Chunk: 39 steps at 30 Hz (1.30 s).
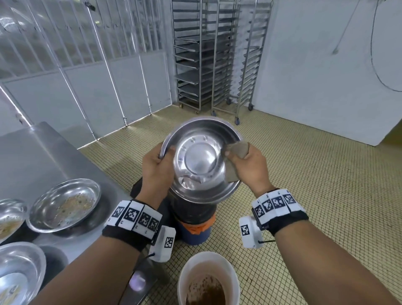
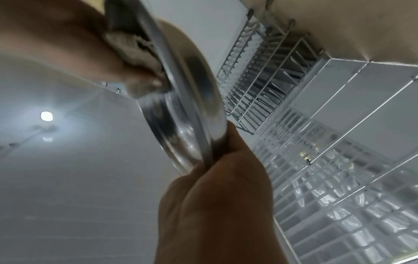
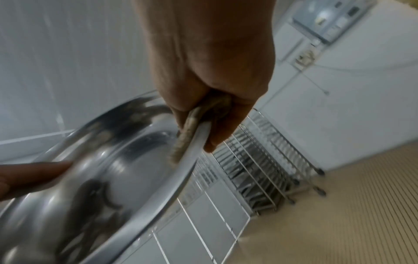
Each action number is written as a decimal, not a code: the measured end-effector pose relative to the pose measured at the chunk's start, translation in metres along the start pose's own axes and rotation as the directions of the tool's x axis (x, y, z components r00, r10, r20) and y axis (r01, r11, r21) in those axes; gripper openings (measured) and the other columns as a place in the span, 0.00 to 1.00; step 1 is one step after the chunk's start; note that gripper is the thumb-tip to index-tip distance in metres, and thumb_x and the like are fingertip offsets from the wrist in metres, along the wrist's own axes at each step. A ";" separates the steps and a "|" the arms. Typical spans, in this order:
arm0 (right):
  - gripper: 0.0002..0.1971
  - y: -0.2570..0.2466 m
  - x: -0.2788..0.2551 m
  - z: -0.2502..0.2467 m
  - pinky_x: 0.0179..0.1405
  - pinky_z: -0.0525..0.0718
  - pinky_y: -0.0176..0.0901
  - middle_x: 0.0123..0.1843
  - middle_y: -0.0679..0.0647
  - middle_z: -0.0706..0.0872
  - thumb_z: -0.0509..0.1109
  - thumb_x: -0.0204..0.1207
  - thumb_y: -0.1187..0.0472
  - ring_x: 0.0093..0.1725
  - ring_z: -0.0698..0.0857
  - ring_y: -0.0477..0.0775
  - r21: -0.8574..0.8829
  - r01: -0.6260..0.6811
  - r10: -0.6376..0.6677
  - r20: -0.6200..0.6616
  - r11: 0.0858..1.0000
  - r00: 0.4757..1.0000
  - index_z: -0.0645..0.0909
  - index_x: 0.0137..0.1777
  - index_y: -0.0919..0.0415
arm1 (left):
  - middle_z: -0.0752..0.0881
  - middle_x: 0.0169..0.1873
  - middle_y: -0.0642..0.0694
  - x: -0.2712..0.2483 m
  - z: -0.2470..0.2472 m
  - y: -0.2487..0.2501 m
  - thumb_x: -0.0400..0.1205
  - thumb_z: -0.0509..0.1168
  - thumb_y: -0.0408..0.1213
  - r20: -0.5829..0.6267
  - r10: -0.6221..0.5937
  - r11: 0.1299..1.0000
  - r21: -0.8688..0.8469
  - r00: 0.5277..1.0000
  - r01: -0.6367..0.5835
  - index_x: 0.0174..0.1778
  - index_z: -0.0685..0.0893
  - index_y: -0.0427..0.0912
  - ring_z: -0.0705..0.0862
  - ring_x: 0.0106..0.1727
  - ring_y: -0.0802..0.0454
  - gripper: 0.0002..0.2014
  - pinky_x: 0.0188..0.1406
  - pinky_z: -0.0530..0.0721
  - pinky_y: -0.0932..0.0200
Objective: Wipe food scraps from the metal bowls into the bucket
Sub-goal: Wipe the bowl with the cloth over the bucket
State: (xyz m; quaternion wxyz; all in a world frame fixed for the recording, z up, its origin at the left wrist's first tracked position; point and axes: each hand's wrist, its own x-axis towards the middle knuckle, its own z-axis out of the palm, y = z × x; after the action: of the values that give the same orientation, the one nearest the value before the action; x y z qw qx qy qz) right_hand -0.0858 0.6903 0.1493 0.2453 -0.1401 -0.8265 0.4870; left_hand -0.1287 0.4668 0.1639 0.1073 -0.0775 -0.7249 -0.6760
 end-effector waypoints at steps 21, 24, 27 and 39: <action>0.09 -0.013 0.020 -0.008 0.31 0.71 0.20 0.37 0.34 0.82 0.78 0.78 0.55 0.37 0.79 0.30 -0.177 0.168 -0.178 -0.045 0.970 0.983 0.79 0.46 0.46 | 0.85 0.28 0.54 0.005 0.006 -0.001 0.90 0.64 0.39 0.176 0.007 0.991 0.127 0.984 -0.030 0.42 0.89 0.48 0.83 0.30 0.54 0.12 0.33 0.82 0.57; 0.08 -0.009 0.011 -0.002 0.31 0.75 0.18 0.42 0.37 0.84 0.76 0.81 0.55 0.40 0.82 0.33 0.008 0.085 -0.084 -0.076 0.996 0.994 0.80 0.45 0.42 | 0.84 0.30 0.47 0.006 0.009 -0.002 0.89 0.66 0.36 0.023 -0.012 0.999 -0.048 1.000 0.013 0.41 0.88 0.40 0.81 0.33 0.48 0.11 0.35 0.82 0.51; 0.05 0.002 0.006 0.002 0.32 0.76 0.18 0.45 0.38 0.85 0.75 0.82 0.58 0.43 0.83 0.35 0.069 0.046 -0.041 -0.068 0.997 0.997 0.82 0.49 0.48 | 0.86 0.33 0.50 0.005 0.009 -0.009 0.89 0.64 0.34 0.026 0.023 0.999 -0.031 0.999 -0.023 0.45 0.89 0.43 0.83 0.35 0.53 0.10 0.36 0.83 0.58; 0.06 -0.007 0.017 -0.006 0.31 0.74 0.22 0.41 0.38 0.84 0.76 0.81 0.57 0.38 0.84 0.37 -0.227 0.255 -0.251 0.046 0.940 0.967 0.84 0.55 0.50 | 0.91 0.35 0.55 0.019 -0.002 0.006 0.88 0.69 0.34 0.308 0.079 0.985 0.124 0.948 -0.122 0.49 0.93 0.53 0.89 0.36 0.57 0.10 0.37 0.84 0.63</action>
State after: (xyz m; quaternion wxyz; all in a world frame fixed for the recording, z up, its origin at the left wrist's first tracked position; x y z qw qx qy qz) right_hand -0.0965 0.6993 0.1625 0.2811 -0.0563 -0.8905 0.3533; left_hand -0.1456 0.4650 0.1752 0.0347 -0.2089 -0.7740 -0.5967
